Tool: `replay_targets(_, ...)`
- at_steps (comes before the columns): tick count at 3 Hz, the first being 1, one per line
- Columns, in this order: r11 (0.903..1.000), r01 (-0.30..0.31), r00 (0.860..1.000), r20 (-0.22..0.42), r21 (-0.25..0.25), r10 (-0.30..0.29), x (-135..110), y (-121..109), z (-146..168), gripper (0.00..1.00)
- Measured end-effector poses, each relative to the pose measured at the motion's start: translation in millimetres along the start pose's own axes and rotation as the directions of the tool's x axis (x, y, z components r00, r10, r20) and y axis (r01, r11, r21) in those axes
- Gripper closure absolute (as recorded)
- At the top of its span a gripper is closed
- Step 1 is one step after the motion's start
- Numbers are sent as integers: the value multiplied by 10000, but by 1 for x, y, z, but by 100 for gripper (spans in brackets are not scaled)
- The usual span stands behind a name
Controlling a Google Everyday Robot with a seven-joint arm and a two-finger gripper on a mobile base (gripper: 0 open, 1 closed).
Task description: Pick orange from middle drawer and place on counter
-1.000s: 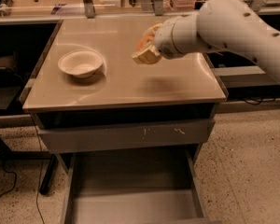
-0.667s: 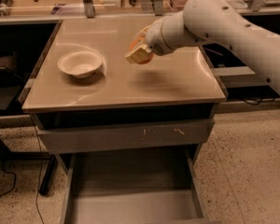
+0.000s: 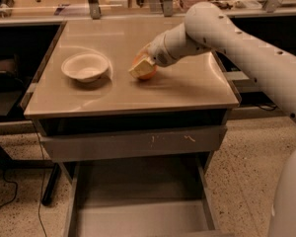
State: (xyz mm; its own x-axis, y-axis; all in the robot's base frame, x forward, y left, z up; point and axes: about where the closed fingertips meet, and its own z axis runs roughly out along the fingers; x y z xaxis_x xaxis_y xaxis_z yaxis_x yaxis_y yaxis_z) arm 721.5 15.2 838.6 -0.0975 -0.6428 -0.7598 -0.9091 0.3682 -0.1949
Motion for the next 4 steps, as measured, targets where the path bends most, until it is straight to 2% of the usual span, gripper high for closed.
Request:
replay_targets(1, 10000, 0, 10000, 0, 0, 0, -4, -1, -3, 100)
replay_targets(2, 10000, 0, 10000, 0, -1, 0, -4, -1, -3, 82)
replay_targets(4, 10000, 0, 10000, 0, -2, 0, -4, -1, -3, 36)
